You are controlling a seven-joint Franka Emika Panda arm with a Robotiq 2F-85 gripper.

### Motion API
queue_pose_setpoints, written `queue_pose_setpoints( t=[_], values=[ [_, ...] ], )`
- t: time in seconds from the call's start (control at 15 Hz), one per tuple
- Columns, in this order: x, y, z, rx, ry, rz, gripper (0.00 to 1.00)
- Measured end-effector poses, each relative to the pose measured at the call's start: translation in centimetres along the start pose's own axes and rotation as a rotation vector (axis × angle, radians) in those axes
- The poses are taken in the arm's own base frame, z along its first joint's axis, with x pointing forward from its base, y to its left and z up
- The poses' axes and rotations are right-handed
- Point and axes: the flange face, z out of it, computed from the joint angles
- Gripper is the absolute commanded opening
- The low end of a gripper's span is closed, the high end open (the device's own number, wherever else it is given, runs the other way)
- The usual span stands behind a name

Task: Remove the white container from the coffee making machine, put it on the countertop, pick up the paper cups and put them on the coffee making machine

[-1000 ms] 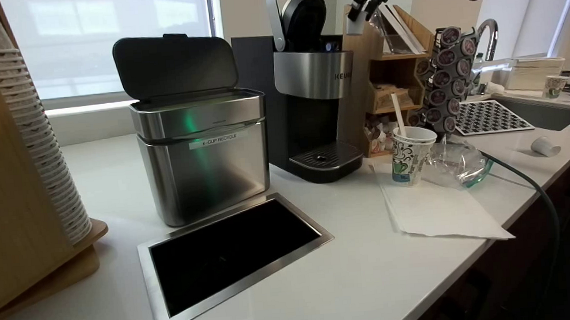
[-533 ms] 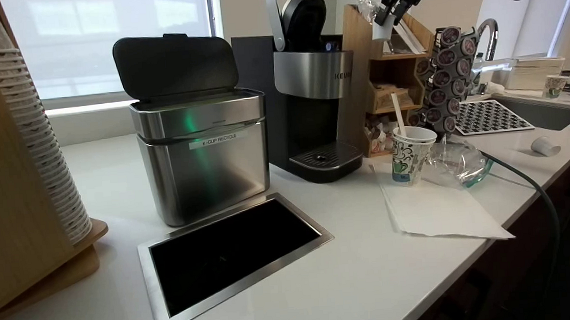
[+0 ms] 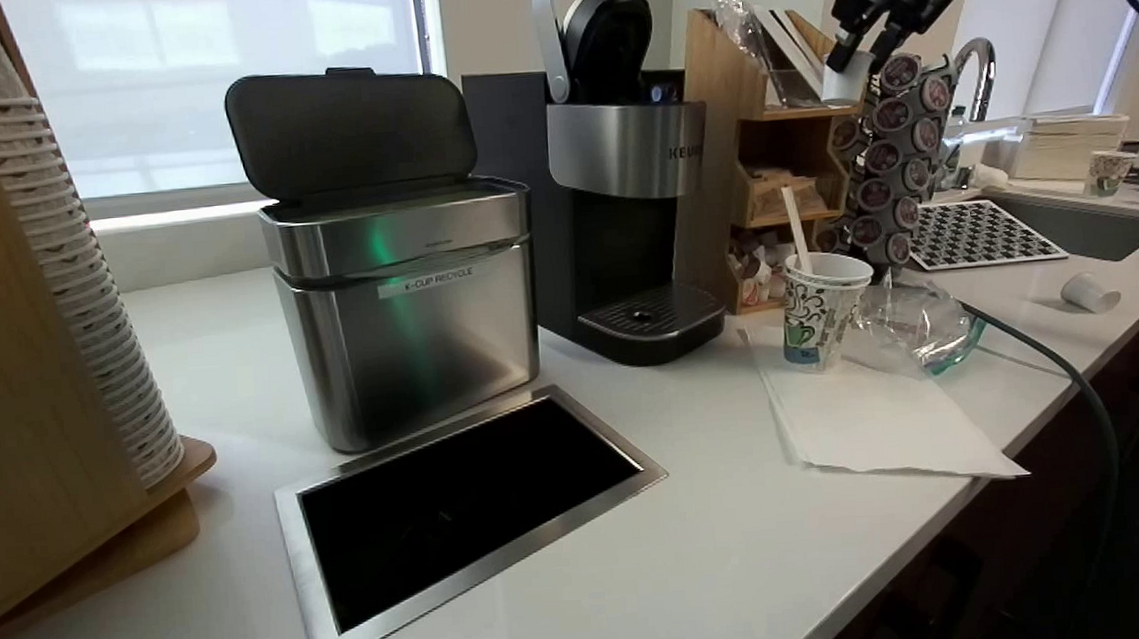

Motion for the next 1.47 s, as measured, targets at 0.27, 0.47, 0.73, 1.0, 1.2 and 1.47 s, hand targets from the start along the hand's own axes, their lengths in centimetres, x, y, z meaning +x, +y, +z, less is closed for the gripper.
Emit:
queue_pose_setpoints(
  t=[0.27,0.47,0.73,1.0,1.2,1.47],
  values=[
    [-2.5,4.7,0.2,-0.031,-0.022,0.162,0.28],
    [-4.0,7.8,0.5,-0.050,-0.038,0.261,0.28],
    [-5.5,10.6,1.4,-0.078,-0.063,0.378,0.28],
    [-7.2,13.3,2.7,-0.116,-0.096,0.506,0.28],
    [-8.4,15.0,4.5,-0.142,-0.129,0.598,0.28],
    [-10.1,17.5,7.3,-0.188,-0.166,0.720,0.28]
  ],
)
